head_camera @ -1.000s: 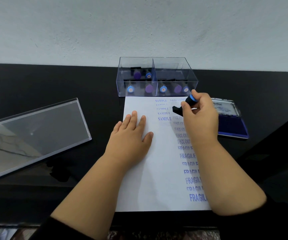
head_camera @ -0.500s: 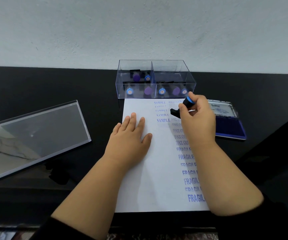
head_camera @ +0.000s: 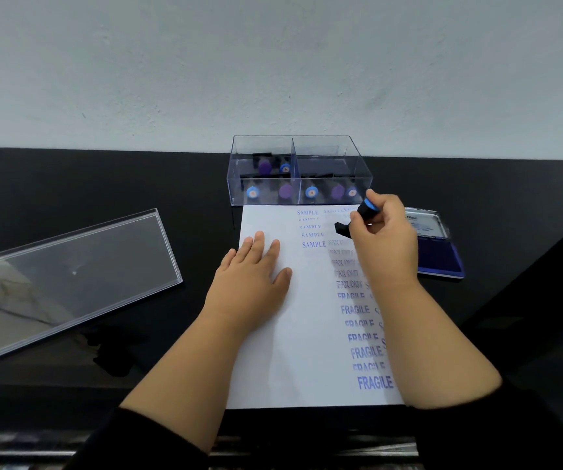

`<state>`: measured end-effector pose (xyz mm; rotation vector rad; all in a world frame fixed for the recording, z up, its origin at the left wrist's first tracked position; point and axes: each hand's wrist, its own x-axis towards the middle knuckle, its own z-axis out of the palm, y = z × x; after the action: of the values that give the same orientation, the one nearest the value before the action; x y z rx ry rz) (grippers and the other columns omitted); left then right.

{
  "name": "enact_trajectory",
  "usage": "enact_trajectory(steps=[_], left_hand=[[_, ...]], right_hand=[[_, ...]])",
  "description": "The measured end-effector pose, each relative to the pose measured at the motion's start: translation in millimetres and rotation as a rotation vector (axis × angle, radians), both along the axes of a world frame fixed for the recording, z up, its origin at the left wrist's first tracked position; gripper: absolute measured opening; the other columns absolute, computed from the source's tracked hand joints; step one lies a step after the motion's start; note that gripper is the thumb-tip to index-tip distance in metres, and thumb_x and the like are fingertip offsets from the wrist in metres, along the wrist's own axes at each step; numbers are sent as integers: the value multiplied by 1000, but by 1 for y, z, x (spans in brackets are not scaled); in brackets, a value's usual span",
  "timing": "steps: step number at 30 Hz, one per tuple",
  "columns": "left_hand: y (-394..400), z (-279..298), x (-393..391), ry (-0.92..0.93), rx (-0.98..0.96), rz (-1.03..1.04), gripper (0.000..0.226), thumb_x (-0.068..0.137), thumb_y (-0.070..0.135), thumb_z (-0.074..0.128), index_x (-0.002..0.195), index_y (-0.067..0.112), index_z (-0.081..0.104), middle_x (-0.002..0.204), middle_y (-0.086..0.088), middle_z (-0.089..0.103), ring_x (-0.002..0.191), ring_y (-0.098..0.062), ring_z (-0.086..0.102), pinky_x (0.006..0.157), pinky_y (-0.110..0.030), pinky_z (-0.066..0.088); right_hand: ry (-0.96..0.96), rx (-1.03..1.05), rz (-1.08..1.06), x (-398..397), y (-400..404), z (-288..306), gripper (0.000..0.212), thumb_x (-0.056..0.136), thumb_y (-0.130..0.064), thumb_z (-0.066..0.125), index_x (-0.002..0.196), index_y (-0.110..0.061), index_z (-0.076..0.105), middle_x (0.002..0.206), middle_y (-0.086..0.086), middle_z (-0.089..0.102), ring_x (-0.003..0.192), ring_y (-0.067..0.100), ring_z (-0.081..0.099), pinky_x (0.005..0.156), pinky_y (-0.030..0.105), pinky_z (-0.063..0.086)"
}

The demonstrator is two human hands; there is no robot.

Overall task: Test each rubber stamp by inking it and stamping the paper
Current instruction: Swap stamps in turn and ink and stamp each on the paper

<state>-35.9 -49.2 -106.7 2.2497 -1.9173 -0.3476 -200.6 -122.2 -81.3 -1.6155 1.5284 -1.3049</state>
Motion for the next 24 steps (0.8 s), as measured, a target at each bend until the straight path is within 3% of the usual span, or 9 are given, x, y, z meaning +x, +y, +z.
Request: enact_trajectory(steps=[4,7,16,24], left_hand=[[1,2,0,7,10,-3,56,101,45,21,152,29,4,159,5,-10,146,-9,-9,116,-29,-7],[2,2,0,10,7,-6,56,101,45,21,152,29,5,160,5,-9,146,-9,-8,116,-29,-7],[2,2,1,6,0,-1,55,101,45,22,152,29,7,160,7,-6,146,-9,-6,116,-28,-5],[3,3,-1,2,-3,0,55,101,44,21,152,29,8,160,7,-5,146,-8,-5,116,-28,-5]], right_hand=[[76,-6,-2,-17,1,10,30,90,-21,58,120,-27,53,78,-17,54,69,-1,52,61,15,39],[142,3,-27,-37,3,16,32,91,-20,57,123,-24,53,96,-12,58,77,2,54,59,10,36],[306,33,-115,-80,5,18,28,92,-20,56,119,-26,53,116,-1,62,102,19,59,76,28,45],[411,70,-82,-78,8,2,30,93,-21,54,123,-25,51,106,2,60,83,18,52,66,27,37]])
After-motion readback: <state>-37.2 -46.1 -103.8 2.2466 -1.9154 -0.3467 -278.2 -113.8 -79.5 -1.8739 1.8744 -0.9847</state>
